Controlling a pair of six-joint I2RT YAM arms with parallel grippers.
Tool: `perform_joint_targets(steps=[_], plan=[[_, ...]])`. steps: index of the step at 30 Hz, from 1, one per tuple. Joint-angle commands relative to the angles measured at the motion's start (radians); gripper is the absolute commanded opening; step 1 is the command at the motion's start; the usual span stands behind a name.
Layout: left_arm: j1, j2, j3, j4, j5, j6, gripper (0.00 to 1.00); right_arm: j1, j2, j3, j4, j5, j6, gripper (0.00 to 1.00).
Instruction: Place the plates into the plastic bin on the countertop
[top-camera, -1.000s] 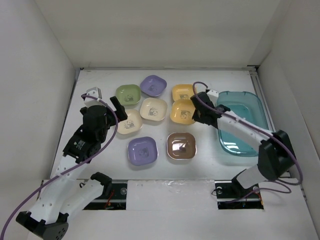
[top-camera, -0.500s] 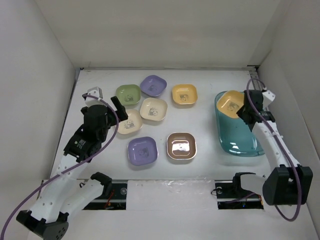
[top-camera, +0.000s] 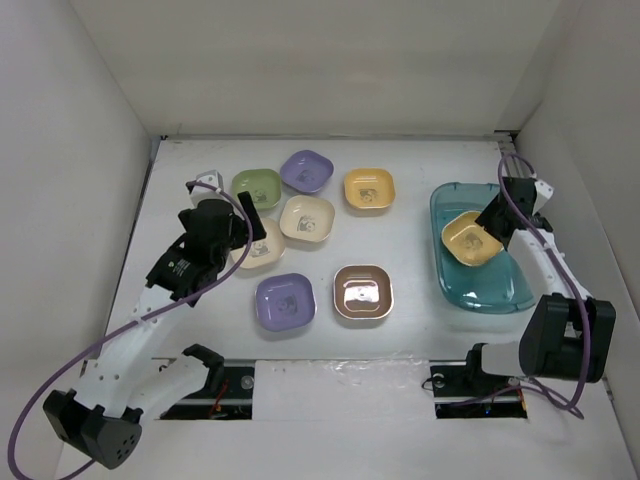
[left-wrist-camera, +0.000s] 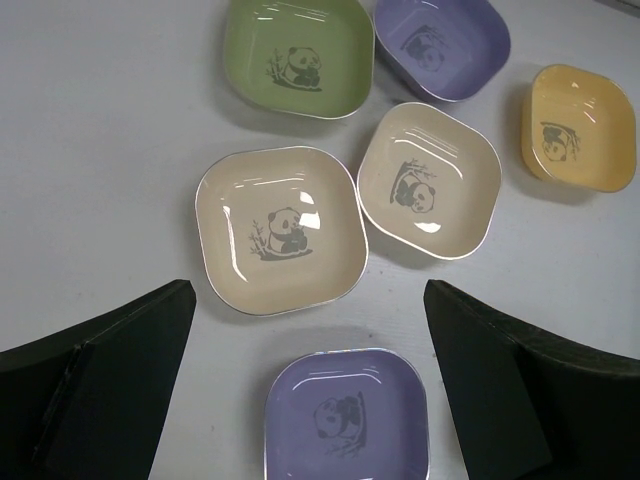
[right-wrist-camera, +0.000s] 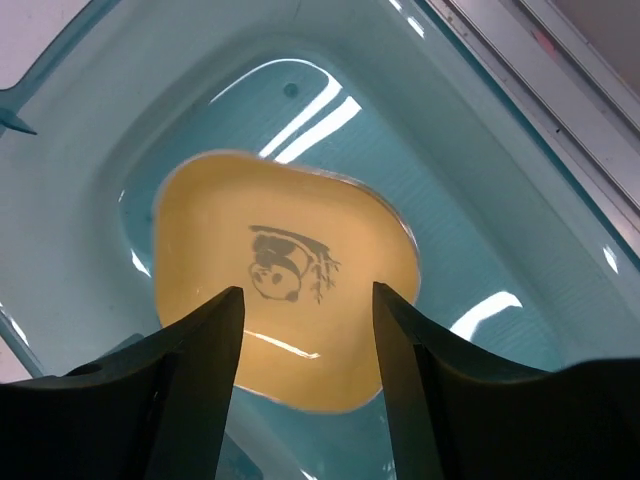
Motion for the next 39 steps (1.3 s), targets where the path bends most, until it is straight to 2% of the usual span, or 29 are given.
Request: perform_joint_targets(steps=[1,5,6,9,10,14,18,24,28,32,36,38,39], plan=[[0.004,-0.015,0.021,0.014,0.008,0.012,1.00,0.017,0.006,0.061,0.066,-0.008,-0.041,0.60],[0.004,-0.015,0.012,0.014,0.008,0.012,1.00,0.178,-0.043,0.048,0.126,-0.047,-0.103,0.64],[0.004,-0.015,0.012,0.014,0.008,0.012,1.00,0.259,-0.043,0.033,0.150,-0.085,-0.121,0.64],[0.004,-0.015,0.012,0.014,0.008,0.012,1.00,0.381,-0.043,0.010,0.249,-0.168,-0.210,0.64],[0.004,-0.015,0.012,0.014,0.008,0.012,1.00,0.474,-0.031,0.024,0.258,-0.168,-0.223,0.65],[0.004,-0.006,0.012,0.014,0.008,0.012,1.00,0.609,0.121,0.161,0.249,-0.111,-0.284,0.65],[0.004,-0.006,0.012,0.014,0.017,0.012,1.00,0.568,0.378,0.336,0.240,-0.179,-0.310,0.65],[0.004,-0.006,0.012,0.014,0.017,0.022,1.00,0.516,0.573,0.602,0.145,-0.140,-0.319,0.65],[0.004,-0.015,0.012,0.023,0.028,0.022,1.00,0.476,0.682,0.708,0.079,-0.151,-0.328,0.65],[0.004,-0.015,0.012,0.023,0.037,0.031,1.00,0.455,0.811,0.773,0.005,-0.171,-0.328,0.63],[0.004,-0.033,0.012,0.023,0.037,0.031,1.00,0.435,0.834,0.759,0.005,-0.194,-0.306,0.59],[0.004,-0.033,0.012,0.023,0.037,0.031,1.00,0.426,0.845,0.748,0.017,-0.225,-0.305,0.55],[0.004,-0.033,0.012,0.023,0.046,0.031,1.00,0.426,0.845,0.748,0.017,-0.235,-0.305,0.48]])
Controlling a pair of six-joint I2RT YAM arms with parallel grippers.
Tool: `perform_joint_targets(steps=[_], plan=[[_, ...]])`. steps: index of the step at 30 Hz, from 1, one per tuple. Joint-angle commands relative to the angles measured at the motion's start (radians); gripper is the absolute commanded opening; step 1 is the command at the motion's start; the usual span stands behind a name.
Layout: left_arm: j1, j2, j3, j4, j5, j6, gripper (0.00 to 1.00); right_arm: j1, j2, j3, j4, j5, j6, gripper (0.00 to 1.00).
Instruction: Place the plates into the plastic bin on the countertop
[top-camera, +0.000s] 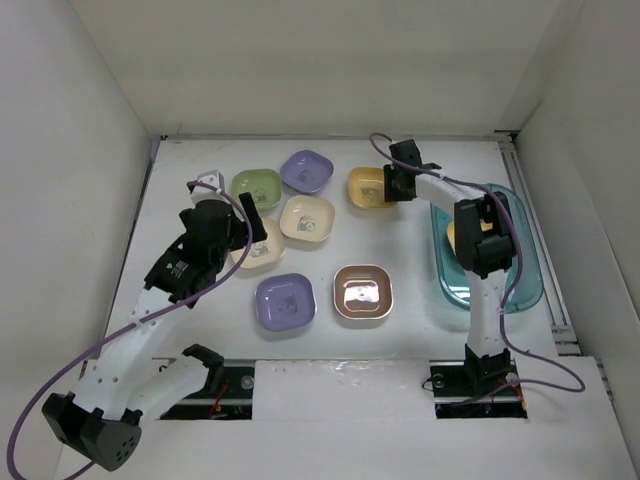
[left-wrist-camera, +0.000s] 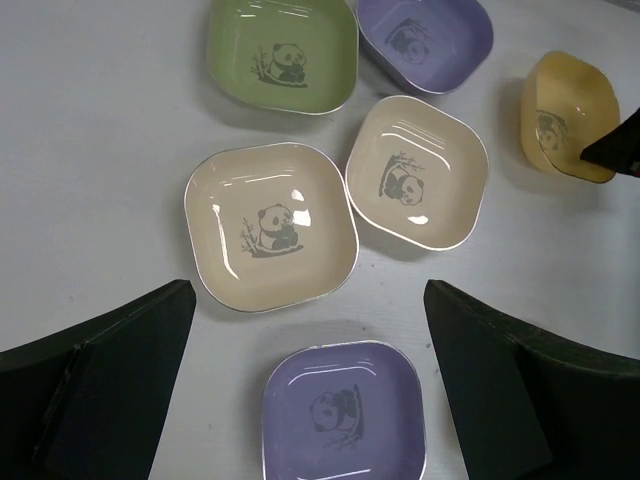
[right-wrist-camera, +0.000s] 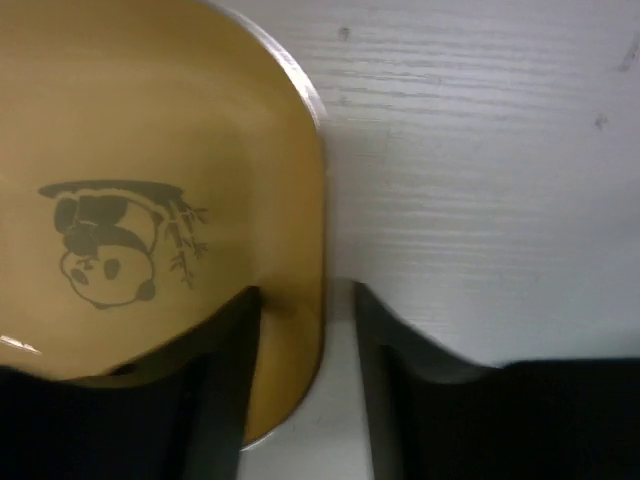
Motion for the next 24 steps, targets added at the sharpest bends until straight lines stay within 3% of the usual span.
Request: perform_joint_targets(steps=[1,3,4,10,15,20,24], plan=[[0.004,-0.023,0.012,0.023,0.011,0.014,1.00,-0.015,-0.008,0.009,0.007,-0.072,0.009,0.25],[0.004,-0.023,0.012,0.023,0.011,0.014,1.00,-0.024,-0.008,0.000,0.016,-0.084,0.018,0.02],[0.004,-0.023,0.012,0.023,0.011,0.014,1.00,-0.024,-0.021,0.000,0.017,-0.093,0.029,0.00],[0.004,-0.023,0.003,0.023,0.011,0.014,1.00,-0.035,-0.184,-0.046,0.046,-0.092,0.038,0.00],[0.004,-0.023,0.003,0.023,0.011,0.014,1.00,-0.117,-0.483,-0.187,0.069,-0.081,0.092,0.00],[0.004,-0.023,0.003,0.032,0.031,0.014,1.00,-0.290,-0.724,-0.402,0.099,-0.139,0.135,0.00],[0.004,-0.023,0.003,0.032,0.031,0.014,1.00,-0.403,-0.862,-0.555,0.034,-0.074,0.207,0.00]])
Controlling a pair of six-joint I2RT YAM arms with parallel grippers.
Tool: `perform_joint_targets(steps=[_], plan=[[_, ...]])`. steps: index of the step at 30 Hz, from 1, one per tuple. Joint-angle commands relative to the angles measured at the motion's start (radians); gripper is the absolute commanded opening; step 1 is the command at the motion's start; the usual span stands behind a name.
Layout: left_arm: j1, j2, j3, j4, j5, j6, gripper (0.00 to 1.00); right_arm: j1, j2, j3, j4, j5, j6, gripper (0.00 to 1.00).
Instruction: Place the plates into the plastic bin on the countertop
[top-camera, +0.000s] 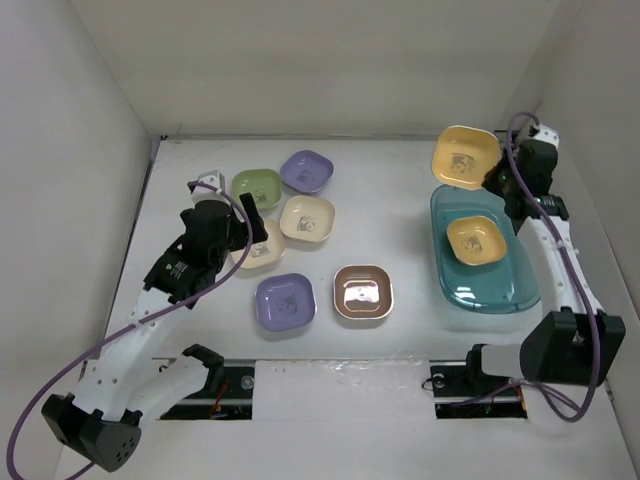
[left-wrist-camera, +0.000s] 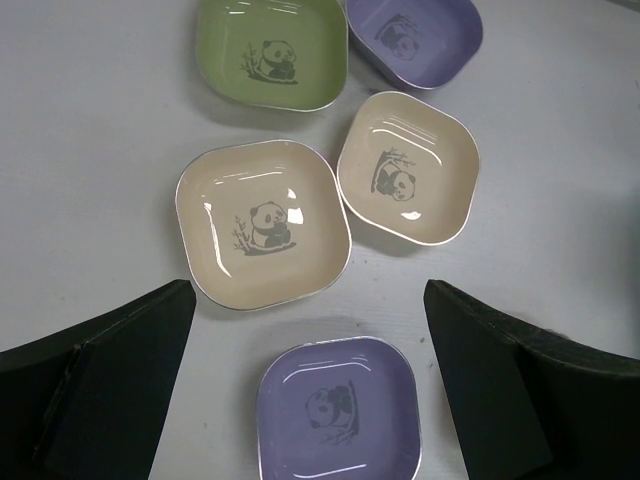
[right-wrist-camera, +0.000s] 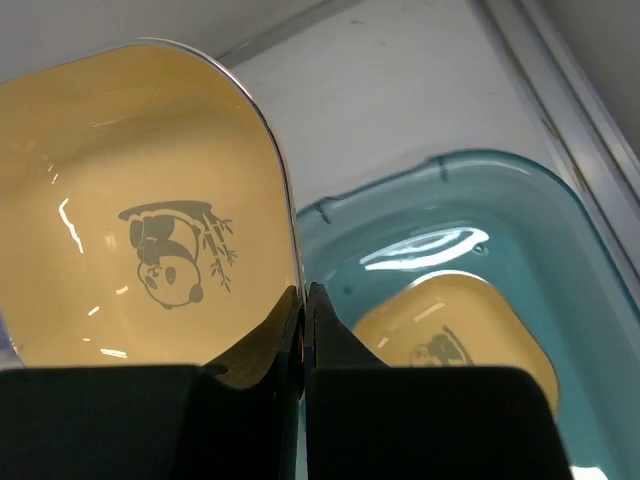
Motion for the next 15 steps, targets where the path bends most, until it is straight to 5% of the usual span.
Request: perform_joint_targets(steps=[1,7,15], plan=[[0.004,-0.015,0.003,0.032,0.009,0.012,1.00,-0.059,-0.079,-0.149,-0.044,0.036,0.110,0.00],[0.004,-0.024,0.003,0.032,0.018,0.021,1.00,-0.221,-0.270,-0.413,0.036,0.056,0.195,0.00],[0.004,-0.024,0.003,0.041,0.037,0.021,1.00,-0.251,-0.316,-0.498,-0.050,0.191,0.328,0.00]])
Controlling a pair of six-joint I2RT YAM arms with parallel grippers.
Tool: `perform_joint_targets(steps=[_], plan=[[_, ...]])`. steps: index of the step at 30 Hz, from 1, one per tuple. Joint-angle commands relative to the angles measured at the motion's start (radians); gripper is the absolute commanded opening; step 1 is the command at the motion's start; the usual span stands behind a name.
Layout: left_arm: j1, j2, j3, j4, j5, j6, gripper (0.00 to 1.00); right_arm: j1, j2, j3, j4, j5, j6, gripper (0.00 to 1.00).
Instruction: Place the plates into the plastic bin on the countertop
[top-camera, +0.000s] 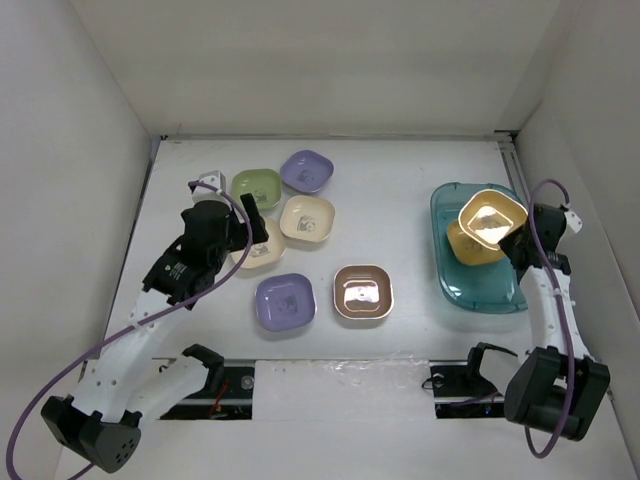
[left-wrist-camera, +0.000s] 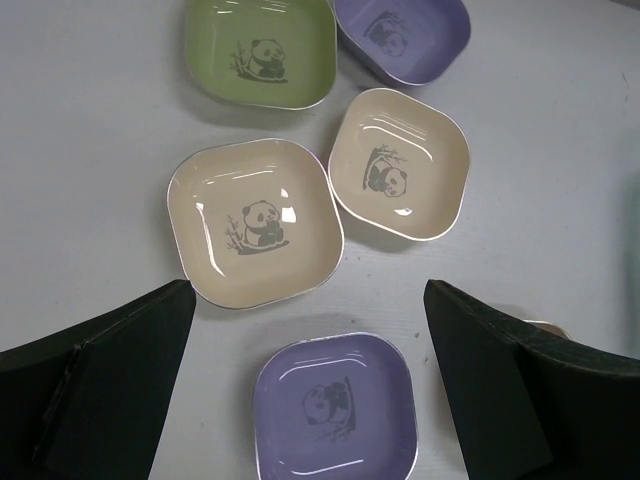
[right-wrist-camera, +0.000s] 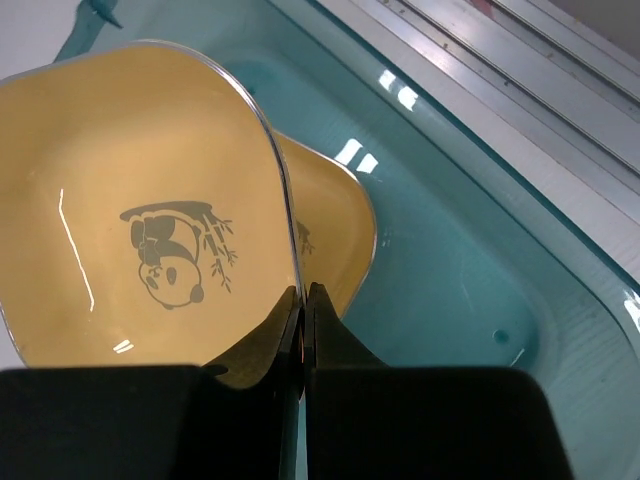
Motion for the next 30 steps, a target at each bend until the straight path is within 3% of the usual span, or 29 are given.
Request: perform_joint_targets(steps=[1,5,11,13,15,20,21,22,23,27,30], plan=[[0.004,-0.016,0.003,0.040,0.013,0.014,1.00,-0.014,-0.034,-0.039,0.031,0.063,0.102,0.00],[0.004,-0.016,0.003,0.040,0.022,0.014,1.00,-0.014,-0.025,-0.085,0.031,0.096,0.209,0.00],[0.004,-0.016,0.003,0.040,0.032,0.023,1.00,-0.002,0.022,-0.134,0.159,0.025,0.220,0.01],[0.004,-0.016,0.003,0.040,0.032,0.023,1.00,0.012,0.035,-0.124,0.159,0.037,0.220,0.06],[0.004,-0.016,0.003,0.040,0.032,0.023,1.00,0.023,0.046,-0.114,0.159,0.037,0.205,0.29],[0.004,-0.016,0.003,0.049,0.050,0.023,1.00,0.034,0.031,-0.091,0.177,-0.012,0.124,0.50],[0.004,-0.016,0.003,0.049,0.050,0.023,1.00,0.049,-0.029,-0.091,0.194,-0.012,0.110,0.68],[0.004,-0.016,0.003,0.049,0.050,0.032,1.00,0.060,-0.067,-0.091,0.194,-0.012,0.110,0.77],[0.004,-0.016,0.003,0.049,0.050,0.032,1.00,0.081,-0.107,-0.091,0.209,-0.012,0.096,1.00],[0.004,-0.016,0.003,0.049,0.050,0.032,1.00,0.156,-0.251,-0.069,0.248,-0.027,0.018,1.00],[0.004,-0.016,0.003,0.049,0.050,0.032,1.00,0.318,-0.192,0.011,0.315,-0.067,-0.115,1.00]])
